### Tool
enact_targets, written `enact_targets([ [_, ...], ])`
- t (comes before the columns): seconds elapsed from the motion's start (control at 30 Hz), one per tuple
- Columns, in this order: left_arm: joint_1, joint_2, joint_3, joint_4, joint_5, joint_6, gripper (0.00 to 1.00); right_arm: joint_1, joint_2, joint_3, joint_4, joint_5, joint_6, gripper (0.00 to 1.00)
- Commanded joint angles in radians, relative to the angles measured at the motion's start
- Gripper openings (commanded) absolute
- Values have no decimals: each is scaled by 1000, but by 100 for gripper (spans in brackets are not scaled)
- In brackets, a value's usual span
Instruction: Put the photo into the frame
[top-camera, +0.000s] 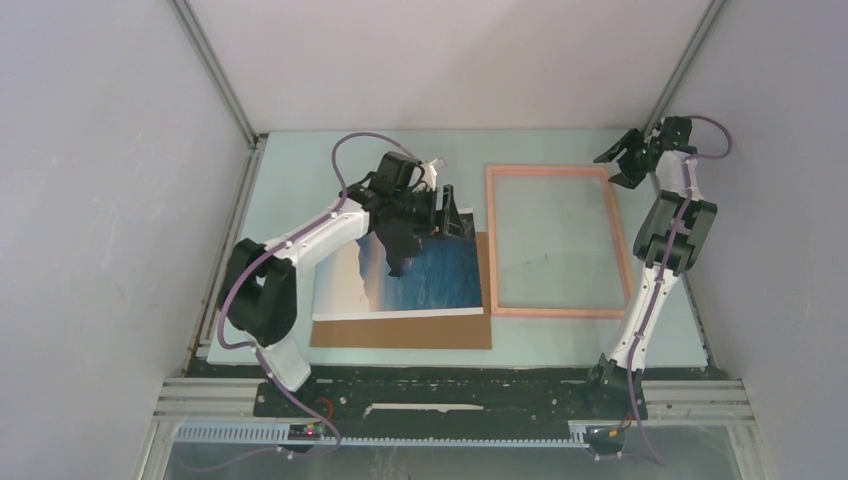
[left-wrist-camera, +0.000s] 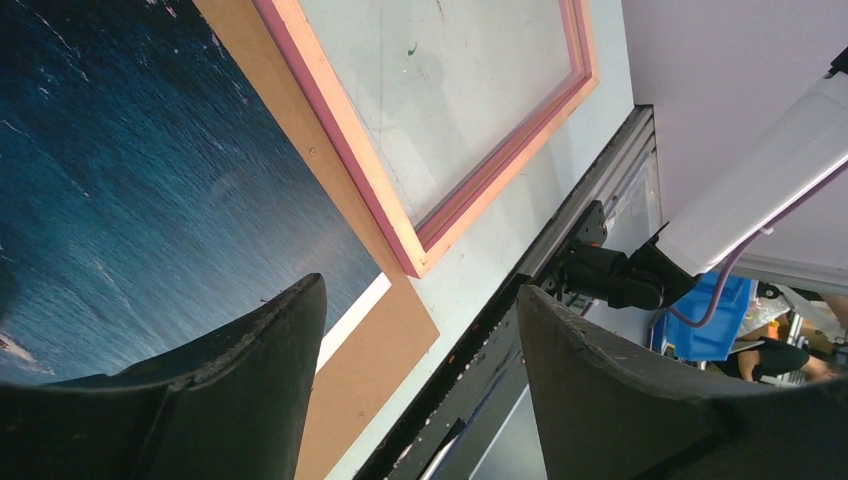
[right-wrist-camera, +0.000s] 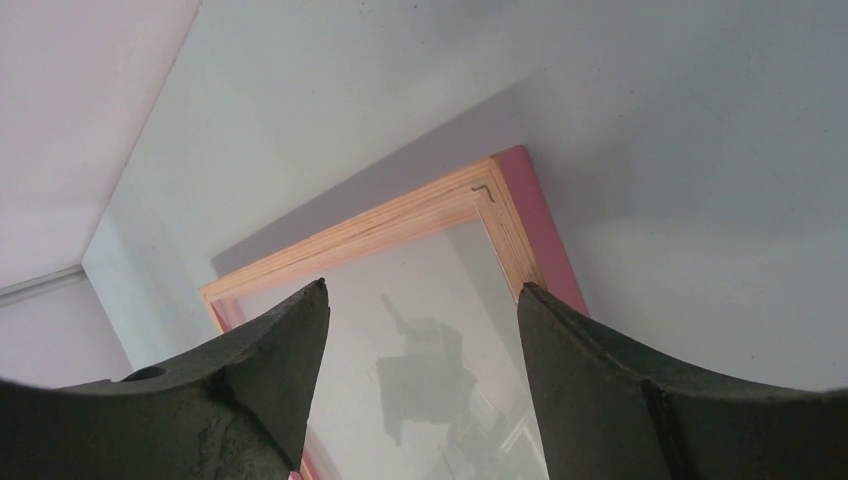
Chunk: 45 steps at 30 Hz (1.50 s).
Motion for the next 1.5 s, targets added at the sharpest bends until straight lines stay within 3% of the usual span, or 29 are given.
enact_targets([
  [0.0,-3,0,-23,18,0,28,75,6,37,28,9,-5,13,78],
  [0.2,-3,29,-24,55,-73,1,75,21,30,-34,32,-135,37,75],
  [0.3,-3,88,-15,128,-122,-107,74,27,-16,-118,61,-184,35,75],
  [0.47,-39,268,172,160,-153,-204,72,0,-98,-265,190,-254,88,75],
  [0.7,-47,440,357,161,-247,-279,71,-17,-98,-290,217,-333,124,74],
  [1.0,-42,497,369,157,-278,-273,66,-25,-192,-431,399,-439,261,73],
  [1.47,-36,532,378,171,-256,-264,63,-51,-355,-574,531,-528,375,71],
])
